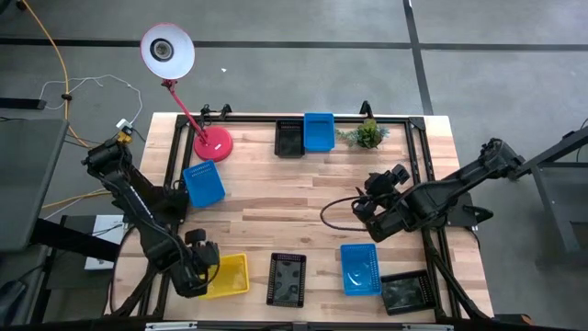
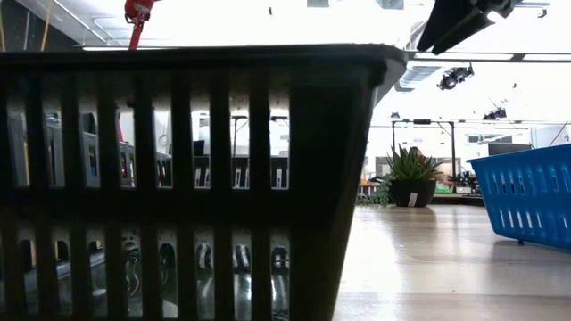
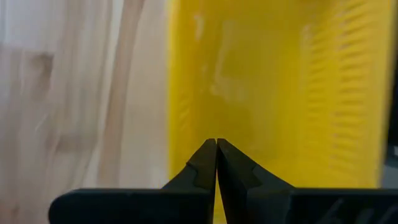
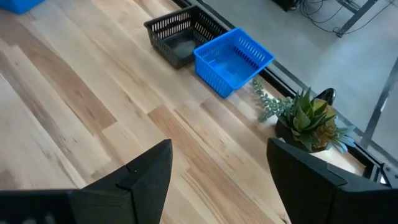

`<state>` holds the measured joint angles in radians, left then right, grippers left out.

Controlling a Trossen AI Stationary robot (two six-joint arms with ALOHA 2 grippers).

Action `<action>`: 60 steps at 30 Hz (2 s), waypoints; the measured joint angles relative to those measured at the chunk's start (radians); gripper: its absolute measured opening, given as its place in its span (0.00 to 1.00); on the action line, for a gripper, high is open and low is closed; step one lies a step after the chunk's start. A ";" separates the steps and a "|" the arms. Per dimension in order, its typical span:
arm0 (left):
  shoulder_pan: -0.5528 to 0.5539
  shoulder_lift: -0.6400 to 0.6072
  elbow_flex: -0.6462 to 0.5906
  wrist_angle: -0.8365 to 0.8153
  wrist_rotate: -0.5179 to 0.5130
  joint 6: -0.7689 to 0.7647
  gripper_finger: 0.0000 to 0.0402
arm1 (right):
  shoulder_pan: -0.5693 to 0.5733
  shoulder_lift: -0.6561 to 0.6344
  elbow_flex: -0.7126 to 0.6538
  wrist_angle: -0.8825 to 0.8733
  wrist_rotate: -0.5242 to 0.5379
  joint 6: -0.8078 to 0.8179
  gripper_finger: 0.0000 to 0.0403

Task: Stack baskets by color
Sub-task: Adjust the stacked yellow bins, then stack the middle blue bin on the top blue bin

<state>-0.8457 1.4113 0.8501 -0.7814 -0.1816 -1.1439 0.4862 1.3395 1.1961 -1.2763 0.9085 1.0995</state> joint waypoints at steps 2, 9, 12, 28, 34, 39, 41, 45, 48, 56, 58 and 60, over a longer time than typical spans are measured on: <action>0.009 0.000 0.000 -0.037 0.026 -0.008 0.00 | 0.000 0.014 0.000 -0.005 0.000 0.000 0.62; 0.079 0.000 0.000 -0.159 0.043 0.046 0.00 | 0.000 0.031 0.000 -0.016 0.024 -0.008 0.62; 0.115 0.000 0.000 -0.200 0.043 0.080 0.00 | 0.000 0.030 0.000 -0.017 0.046 -0.008 0.62; 0.172 -0.137 0.172 -0.216 -0.352 0.459 0.00 | 0.001 0.030 0.000 -0.046 -0.005 -0.069 0.62; 0.335 -0.326 -0.062 -0.123 -0.299 0.482 0.00 | 0.001 0.030 0.000 -0.078 0.000 -0.067 0.62; 0.515 -0.454 -0.170 -0.150 -0.265 0.470 0.00 | 0.000 0.030 0.000 -0.085 0.029 -0.058 0.62; 0.571 -0.478 -0.171 -0.177 -0.304 0.468 0.01 | -0.002 0.030 0.000 -0.085 0.035 -0.052 0.62; 0.676 -0.488 -0.171 -0.177 -0.284 0.492 0.06 | -0.002 0.030 0.000 -0.085 0.035 -0.050 0.62; 0.750 -0.471 -0.171 -0.179 -0.204 0.503 0.14 | -0.002 0.030 0.000 -0.085 0.030 -0.049 0.62; 0.838 -0.407 -0.171 -0.192 -0.105 0.511 0.45 | -0.002 0.030 0.000 -0.085 0.026 -0.042 0.62; 0.848 -0.391 -0.171 -0.195 -0.091 0.512 0.50 | -0.002 0.030 0.000 -0.085 0.026 -0.032 0.62; 0.854 -0.369 -0.171 -0.198 -0.074 0.512 0.55 | -0.002 0.030 0.000 -0.085 0.026 -0.026 0.62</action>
<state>0.0078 1.0426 0.6792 -0.9792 -0.2552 -0.6319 0.4843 1.3693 1.1961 -1.3613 0.9344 1.0737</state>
